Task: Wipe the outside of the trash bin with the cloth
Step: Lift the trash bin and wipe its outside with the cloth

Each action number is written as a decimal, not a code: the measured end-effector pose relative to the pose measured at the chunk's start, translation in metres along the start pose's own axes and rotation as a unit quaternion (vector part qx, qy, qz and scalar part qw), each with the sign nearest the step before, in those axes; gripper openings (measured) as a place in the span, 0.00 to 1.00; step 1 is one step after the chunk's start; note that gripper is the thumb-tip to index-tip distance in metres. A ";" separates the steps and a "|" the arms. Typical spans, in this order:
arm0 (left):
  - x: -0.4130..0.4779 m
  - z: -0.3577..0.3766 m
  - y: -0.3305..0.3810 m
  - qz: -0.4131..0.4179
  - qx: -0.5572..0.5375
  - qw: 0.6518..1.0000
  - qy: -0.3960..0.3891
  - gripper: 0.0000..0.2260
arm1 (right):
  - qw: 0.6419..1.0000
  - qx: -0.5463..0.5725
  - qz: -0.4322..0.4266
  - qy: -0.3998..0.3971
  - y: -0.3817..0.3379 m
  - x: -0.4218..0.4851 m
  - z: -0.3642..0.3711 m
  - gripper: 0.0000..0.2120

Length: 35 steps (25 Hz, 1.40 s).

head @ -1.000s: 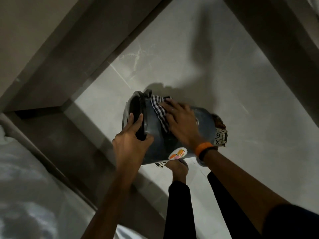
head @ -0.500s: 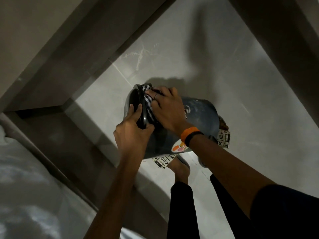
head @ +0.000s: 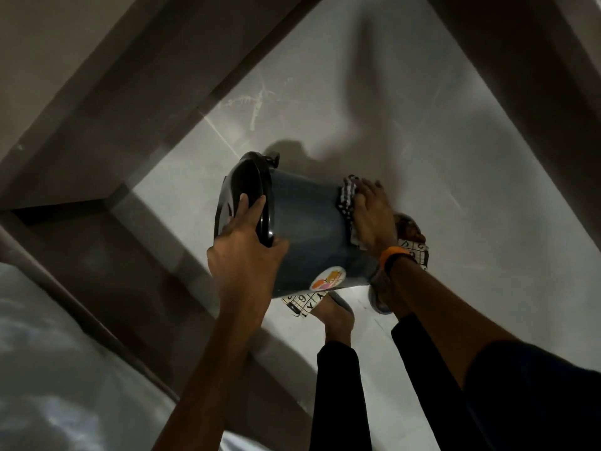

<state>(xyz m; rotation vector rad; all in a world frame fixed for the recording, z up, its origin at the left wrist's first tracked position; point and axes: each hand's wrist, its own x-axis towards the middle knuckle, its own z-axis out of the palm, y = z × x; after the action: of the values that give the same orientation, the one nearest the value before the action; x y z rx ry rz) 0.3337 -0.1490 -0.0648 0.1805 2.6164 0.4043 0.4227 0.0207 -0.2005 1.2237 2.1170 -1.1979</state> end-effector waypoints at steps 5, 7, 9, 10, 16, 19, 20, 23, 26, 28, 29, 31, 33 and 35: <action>-0.002 0.004 -0.003 0.011 0.024 1.000 -0.011 0.28 | 0.971 0.072 -0.228 -0.024 -0.067 -0.085 0.033 0.23; -0.006 0.003 -0.012 -0.012 0.008 1.000 -0.018 0.28 | 0.976 0.022 -0.217 -0.007 -0.055 -0.059 0.035 0.24; -0.012 0.000 -0.016 -0.045 -0.003 0.999 -0.016 0.28 | 0.995 -0.006 -0.095 -0.012 -0.025 -0.005 0.022 0.28; -0.015 -0.001 -0.016 -0.053 -0.002 0.999 -0.014 0.28 | 0.999 -0.014 -0.038 -0.033 -0.010 0.018 0.013 0.30; -0.016 0.007 0.007 -0.030 0.052 0.998 -0.023 0.31 | 0.991 0.125 0.023 -0.039 0.012 -0.043 0.010 0.20; -0.019 0.011 0.007 -0.019 0.068 0.997 -0.035 0.27 | 0.982 0.123 -0.135 -0.055 -0.005 -0.110 0.037 0.26; -0.020 0.011 0.003 -0.026 0.068 0.997 -0.035 0.26 | 0.979 0.090 -0.171 -0.065 0.000 -0.110 0.043 0.26; -0.026 0.008 -0.005 -0.064 0.051 0.996 -0.034 0.25 | 0.994 0.060 -0.071 -0.053 0.029 -0.046 0.031 0.23; -0.026 0.005 0.001 -0.081 0.049 0.995 -0.020 0.25 | 0.981 0.054 0.142 -0.120 0.046 0.007 0.008 0.19; -0.016 -0.003 0.005 -0.098 0.042 0.994 -0.010 0.25 | 0.988 0.081 0.084 -0.104 0.043 -0.002 0.007 0.22; -0.008 -0.007 0.006 -0.107 0.035 0.994 -0.008 0.25 | 0.992 0.101 0.026 -0.078 0.035 -0.018 0.007 0.24; 0.010 -0.015 0.012 -0.114 0.019 0.993 -0.004 0.25 | 0.991 0.095 -0.084 -0.053 0.021 -0.060 0.013 0.28; 0.027 -0.019 0.021 -0.114 0.005 0.993 0.009 0.25 | 0.979 0.052 -0.192 -0.044 0.001 -0.094 0.021 0.28; 0.043 -0.021 0.033 -0.111 0.001 0.993 0.026 0.24 | 0.964 0.027 -0.265 -0.022 -0.013 -0.101 0.025 0.29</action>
<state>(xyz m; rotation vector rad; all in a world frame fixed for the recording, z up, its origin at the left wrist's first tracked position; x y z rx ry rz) 0.2875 -0.1150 -0.0556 -0.1220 2.6501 0.3307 0.4632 -0.0526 -0.1377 0.6476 2.4762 -1.4860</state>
